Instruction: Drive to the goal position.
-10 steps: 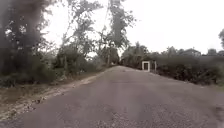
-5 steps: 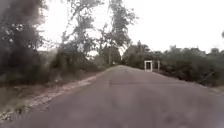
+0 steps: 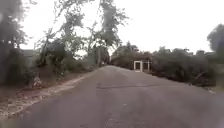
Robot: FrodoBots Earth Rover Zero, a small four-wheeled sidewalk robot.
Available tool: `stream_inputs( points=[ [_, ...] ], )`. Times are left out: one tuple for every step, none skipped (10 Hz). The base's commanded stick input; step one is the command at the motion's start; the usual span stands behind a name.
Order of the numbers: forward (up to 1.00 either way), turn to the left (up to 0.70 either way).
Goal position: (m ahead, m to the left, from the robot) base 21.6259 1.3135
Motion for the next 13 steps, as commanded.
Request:
stream_inputs(
  points=[
    [0.85, 0.0],
    [0.85, 0.0],
    [0.85, 0.0],
    [0.85, 0.0],
    [0.85, 0.0],
    [0.85, 0.0],
    [0.85, 0.0],
    [0.85, 0.0],
    [0.85, 0.0],
    [0.85, 0.0],
    [0.85, 0.0],
    [0.85, 0.0],
    [0.85, 0.0]
  ],
)
